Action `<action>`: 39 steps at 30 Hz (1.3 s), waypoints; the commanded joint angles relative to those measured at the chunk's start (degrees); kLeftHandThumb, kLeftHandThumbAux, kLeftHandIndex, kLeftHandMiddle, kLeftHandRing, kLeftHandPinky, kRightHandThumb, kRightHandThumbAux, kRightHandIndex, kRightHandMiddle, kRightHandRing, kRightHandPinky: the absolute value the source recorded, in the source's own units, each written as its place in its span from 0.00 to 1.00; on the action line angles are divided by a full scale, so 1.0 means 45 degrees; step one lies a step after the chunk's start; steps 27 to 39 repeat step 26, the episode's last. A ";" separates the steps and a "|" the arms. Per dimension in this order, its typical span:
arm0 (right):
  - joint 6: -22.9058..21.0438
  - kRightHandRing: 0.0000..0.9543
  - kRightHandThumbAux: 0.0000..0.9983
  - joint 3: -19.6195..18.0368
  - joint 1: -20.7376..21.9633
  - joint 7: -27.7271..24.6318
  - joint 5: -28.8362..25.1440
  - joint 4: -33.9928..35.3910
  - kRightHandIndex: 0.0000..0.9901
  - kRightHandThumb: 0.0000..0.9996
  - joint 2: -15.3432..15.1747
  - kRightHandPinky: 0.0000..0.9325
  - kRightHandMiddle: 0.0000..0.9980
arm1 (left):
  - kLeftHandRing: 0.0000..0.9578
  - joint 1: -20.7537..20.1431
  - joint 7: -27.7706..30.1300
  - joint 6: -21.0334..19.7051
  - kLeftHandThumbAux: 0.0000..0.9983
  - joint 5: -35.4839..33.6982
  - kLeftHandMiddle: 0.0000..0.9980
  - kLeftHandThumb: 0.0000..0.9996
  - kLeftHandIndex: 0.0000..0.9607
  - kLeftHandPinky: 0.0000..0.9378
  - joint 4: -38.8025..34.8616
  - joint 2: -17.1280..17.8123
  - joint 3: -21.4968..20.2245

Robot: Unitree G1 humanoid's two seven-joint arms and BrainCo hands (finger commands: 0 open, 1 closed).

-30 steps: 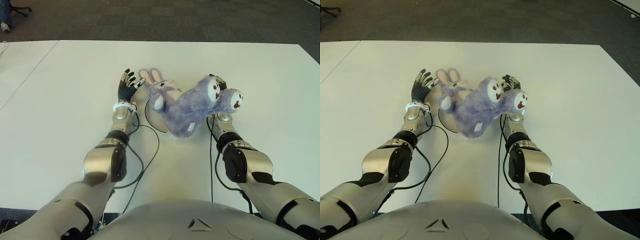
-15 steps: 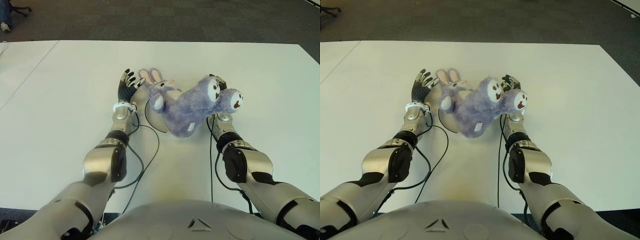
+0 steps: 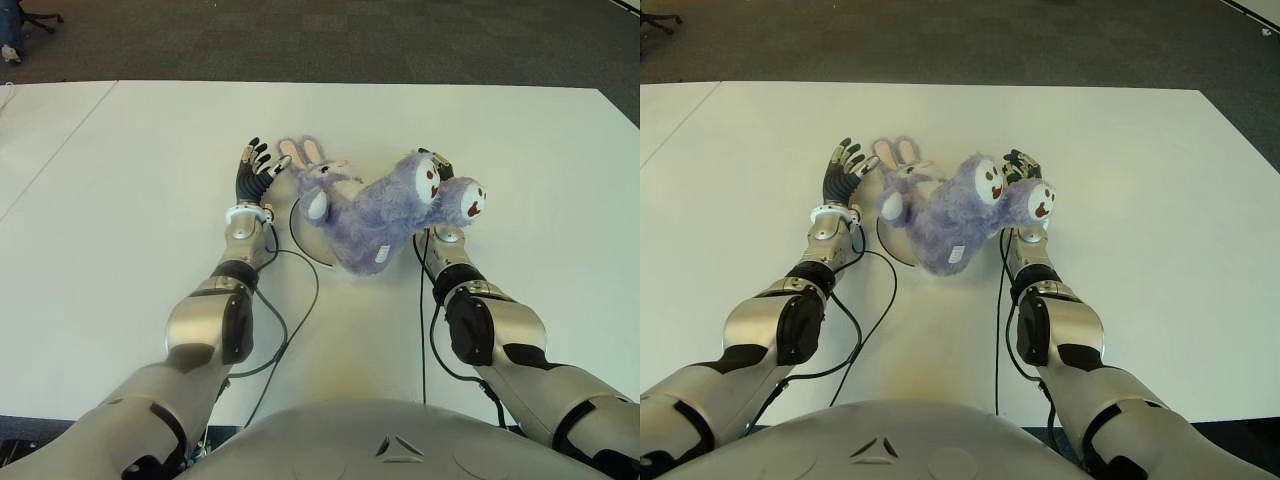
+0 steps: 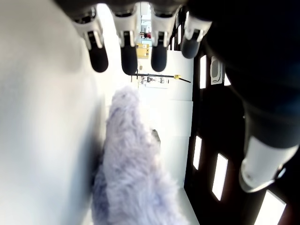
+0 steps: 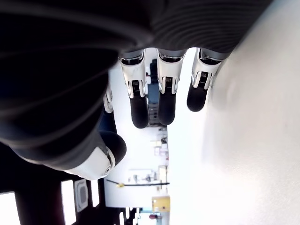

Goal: Put the doll into the plate.

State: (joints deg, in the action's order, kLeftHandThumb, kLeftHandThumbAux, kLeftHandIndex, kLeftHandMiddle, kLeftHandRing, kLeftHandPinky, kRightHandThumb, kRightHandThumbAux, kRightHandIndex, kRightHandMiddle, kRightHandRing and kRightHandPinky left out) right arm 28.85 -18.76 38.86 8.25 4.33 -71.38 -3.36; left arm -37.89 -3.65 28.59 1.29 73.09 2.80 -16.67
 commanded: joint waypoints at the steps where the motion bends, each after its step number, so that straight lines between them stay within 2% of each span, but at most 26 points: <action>1: -0.1553 0.15 0.74 -0.0272 -0.1933 0.0117 -0.0461 -0.1367 0.40 0.69 0.0415 0.15 0.18 | 0.14 0.1514 -0.0267 -0.1766 0.68 -0.0011 0.13 0.00 0.08 0.16 0.1030 -0.0138 -0.0004; 12: -0.1513 0.15 0.74 -0.0243 -0.1971 0.0160 -0.0425 -0.1367 0.40 0.69 0.0411 0.12 0.18 | 0.15 0.1520 -0.0173 -0.1716 0.69 -0.0079 0.14 0.00 0.09 0.19 0.1025 -0.0146 -0.0067; 39: -0.1606 0.14 0.74 -0.0189 -0.1940 0.0250 -0.0368 -0.1371 0.40 0.69 0.0388 0.11 0.18 | 0.15 0.1505 -0.0214 -0.1671 0.70 -0.0118 0.13 0.00 0.08 0.17 0.1024 -0.0157 -0.0115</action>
